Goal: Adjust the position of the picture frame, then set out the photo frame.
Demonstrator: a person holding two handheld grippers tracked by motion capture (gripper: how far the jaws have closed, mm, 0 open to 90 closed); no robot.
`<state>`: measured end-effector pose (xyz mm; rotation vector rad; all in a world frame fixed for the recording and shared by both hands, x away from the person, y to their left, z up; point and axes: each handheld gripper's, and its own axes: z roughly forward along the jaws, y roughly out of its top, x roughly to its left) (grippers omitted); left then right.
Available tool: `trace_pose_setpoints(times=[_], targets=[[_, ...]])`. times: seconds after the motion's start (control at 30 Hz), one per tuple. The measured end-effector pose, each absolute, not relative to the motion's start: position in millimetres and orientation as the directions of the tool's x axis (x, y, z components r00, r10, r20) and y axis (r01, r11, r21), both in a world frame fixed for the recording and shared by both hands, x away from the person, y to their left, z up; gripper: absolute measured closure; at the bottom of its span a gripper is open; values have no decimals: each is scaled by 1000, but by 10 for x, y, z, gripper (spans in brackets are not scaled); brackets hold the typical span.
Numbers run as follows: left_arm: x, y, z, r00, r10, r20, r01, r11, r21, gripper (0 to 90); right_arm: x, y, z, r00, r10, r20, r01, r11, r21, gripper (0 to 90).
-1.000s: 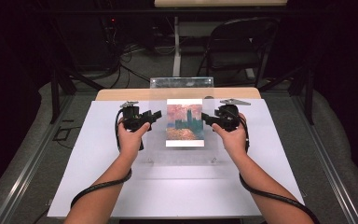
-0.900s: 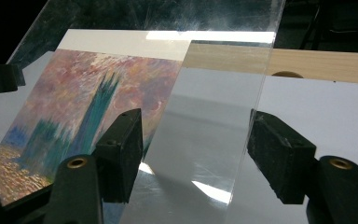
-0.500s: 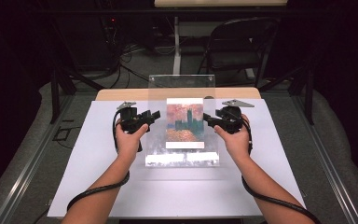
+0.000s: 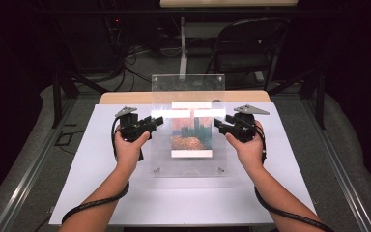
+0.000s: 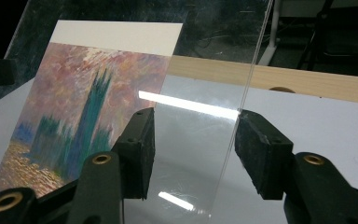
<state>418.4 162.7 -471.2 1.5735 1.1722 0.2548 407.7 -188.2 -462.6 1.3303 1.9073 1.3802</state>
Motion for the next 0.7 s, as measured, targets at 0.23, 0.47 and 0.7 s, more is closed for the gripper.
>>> trace_pose_setpoints(times=[0.23, 0.47, 0.7], targets=[[4094, 1647, -4671, 502, 773, -388, 524, 85, 847, 547, 3977, -1887, -4575, -458, 876, 154, 426, 64, 902, 498], [4029, 1654, -4640, 517, 773, -368, 510, 67, 858, 551, 3900, -1890, -4549, -462, 877, 133, 410, 78, 909, 506], [3945, 1672, -4600, 530, 772, -351, 501, 49, 864, 562, 3818, -1898, -4510, -470, 875, 115, 398, 94, 913, 527]])
